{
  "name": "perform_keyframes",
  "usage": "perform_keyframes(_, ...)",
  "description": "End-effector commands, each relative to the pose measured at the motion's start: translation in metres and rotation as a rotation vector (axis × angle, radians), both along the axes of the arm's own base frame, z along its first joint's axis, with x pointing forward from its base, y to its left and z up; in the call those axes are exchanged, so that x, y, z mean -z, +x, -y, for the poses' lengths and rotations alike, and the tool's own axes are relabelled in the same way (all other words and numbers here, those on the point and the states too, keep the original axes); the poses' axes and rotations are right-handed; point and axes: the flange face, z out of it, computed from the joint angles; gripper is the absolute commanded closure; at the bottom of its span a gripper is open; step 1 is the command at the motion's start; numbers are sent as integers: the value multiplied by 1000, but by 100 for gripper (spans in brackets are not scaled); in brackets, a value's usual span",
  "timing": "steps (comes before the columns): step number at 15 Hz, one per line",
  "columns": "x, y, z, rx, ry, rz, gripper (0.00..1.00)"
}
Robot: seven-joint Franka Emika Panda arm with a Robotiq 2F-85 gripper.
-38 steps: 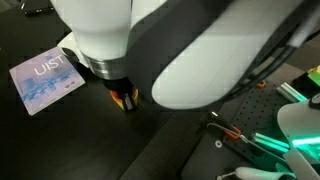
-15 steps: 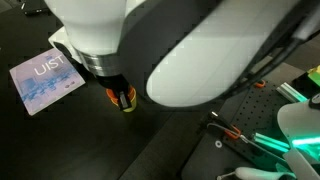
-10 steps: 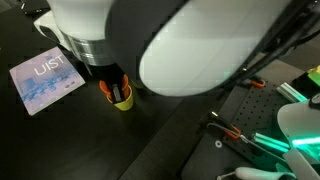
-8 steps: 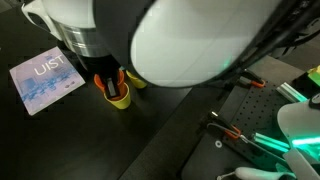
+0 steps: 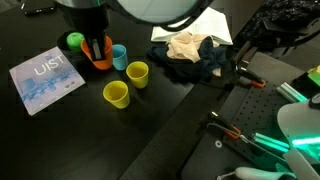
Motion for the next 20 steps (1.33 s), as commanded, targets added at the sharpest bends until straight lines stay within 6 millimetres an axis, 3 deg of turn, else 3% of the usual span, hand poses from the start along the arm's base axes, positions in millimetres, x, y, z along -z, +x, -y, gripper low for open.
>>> perform_keyframes(1,5,22,9,33,-21,19,99)
perform_keyframes(4,21,25,6,52,-9,-9,99)
perform_keyframes(12,60,13,-46,21,49,-94,99)
perform_keyframes(20,95,35,-53,21,35,-115,99)
